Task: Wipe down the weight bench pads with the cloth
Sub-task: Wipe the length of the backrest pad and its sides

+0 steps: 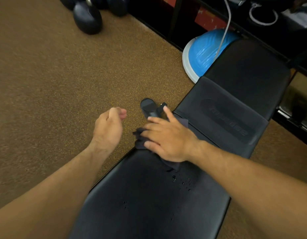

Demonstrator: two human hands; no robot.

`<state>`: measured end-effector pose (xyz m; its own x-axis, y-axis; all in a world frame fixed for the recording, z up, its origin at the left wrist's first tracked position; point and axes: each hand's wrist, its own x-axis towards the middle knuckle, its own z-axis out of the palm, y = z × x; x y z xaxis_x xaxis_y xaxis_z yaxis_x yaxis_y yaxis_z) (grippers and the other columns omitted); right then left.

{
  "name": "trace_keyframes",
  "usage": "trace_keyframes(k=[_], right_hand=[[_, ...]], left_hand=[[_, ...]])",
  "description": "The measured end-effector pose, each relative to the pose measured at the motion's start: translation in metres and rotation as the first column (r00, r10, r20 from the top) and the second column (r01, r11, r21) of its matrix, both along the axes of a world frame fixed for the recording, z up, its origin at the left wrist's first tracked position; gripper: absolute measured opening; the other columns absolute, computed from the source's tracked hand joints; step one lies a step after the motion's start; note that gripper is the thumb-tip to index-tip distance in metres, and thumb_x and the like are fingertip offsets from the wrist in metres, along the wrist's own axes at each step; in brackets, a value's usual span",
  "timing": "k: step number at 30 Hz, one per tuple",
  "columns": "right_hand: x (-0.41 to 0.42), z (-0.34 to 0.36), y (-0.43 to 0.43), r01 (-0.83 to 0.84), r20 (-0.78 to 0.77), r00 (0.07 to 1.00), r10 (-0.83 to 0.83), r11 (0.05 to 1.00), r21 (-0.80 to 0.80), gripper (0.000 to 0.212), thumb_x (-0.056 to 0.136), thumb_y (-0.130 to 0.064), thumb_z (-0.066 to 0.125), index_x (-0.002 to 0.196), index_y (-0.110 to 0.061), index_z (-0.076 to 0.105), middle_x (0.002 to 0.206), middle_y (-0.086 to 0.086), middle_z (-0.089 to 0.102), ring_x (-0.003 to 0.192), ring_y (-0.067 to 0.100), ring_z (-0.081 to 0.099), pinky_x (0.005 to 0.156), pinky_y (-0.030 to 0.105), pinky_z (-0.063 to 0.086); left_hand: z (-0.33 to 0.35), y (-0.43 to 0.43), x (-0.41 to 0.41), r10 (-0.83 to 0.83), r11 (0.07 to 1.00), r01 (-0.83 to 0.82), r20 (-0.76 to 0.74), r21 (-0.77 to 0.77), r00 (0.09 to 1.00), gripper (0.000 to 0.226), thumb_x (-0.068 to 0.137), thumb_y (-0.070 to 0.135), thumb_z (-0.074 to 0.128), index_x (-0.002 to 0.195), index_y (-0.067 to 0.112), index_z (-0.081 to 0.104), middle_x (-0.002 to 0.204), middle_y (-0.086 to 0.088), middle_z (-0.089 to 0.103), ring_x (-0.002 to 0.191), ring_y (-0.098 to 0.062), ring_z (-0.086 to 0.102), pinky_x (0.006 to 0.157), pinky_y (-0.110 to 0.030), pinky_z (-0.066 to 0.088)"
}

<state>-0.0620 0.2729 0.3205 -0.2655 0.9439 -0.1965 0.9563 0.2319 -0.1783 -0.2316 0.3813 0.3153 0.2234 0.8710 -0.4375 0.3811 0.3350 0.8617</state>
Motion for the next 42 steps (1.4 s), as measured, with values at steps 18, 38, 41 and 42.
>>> trace_keyframes(k=[18, 38, 41, 42], right_hand=[[-0.034, -0.002, 0.026, 0.031, -0.072, 0.997, -0.033, 0.999, -0.031, 0.037, 0.098, -0.047, 0.031, 0.094, -0.022, 0.058, 0.081, -0.003, 0.067, 0.084, 0.020, 0.063, 0.093, 0.044, 0.041], [0.056, 0.017, -0.020, 0.512, -0.189, 0.848, -0.495, 0.858, 0.051, 0.047, 0.093, -0.019, 0.034, 0.130, -0.011, 0.062, 0.141, 0.003, 0.054, 0.136, 0.019, 0.039, 0.112, 0.023, 0.020], [0.062, 0.019, -0.016, 0.497, -0.172, 0.857, -0.486, 0.868, 0.023, 0.042, 0.099, -0.011, 0.037, 0.136, -0.013, 0.056, 0.143, 0.001, 0.052, 0.138, 0.016, 0.037, 0.111, 0.019, 0.018], [0.062, 0.019, -0.018, 0.491, -0.167, 0.861, -0.481, 0.871, 0.020, 0.041, 0.099, -0.009, 0.038, 0.136, -0.013, 0.056, 0.144, 0.000, 0.051, 0.139, 0.016, 0.035, 0.111, 0.018, 0.016]], left_hand=[[0.001, -0.008, 0.007, 0.013, 0.994, -0.006, 0.062, -0.112, 0.998, 0.043, 0.098, 0.030, 0.032, 0.100, 0.011, 0.071, 0.097, -0.004, 0.074, 0.095, -0.018, 0.068, 0.091, -0.033, 0.049], [0.007, -0.042, 0.066, -0.653, 0.713, 0.700, -0.406, -0.042, 0.640, 0.092, 0.074, 0.083, 0.043, 0.150, 0.032, 0.028, 0.149, 0.000, 0.042, 0.136, -0.024, 0.039, 0.110, -0.041, 0.034], [0.003, -0.038, 0.070, -0.629, 0.691, 0.722, -0.510, -0.023, 0.586, 0.065, 0.084, 0.076, 0.039, 0.124, 0.028, 0.054, 0.122, -0.002, 0.063, 0.112, -0.027, 0.057, 0.094, -0.041, 0.046], [0.002, -0.038, 0.069, -0.624, 0.696, 0.718, -0.506, -0.014, 0.595, 0.055, 0.088, 0.072, 0.037, 0.111, 0.026, 0.057, 0.113, -0.002, 0.065, 0.105, -0.027, 0.058, 0.090, -0.040, 0.047]])
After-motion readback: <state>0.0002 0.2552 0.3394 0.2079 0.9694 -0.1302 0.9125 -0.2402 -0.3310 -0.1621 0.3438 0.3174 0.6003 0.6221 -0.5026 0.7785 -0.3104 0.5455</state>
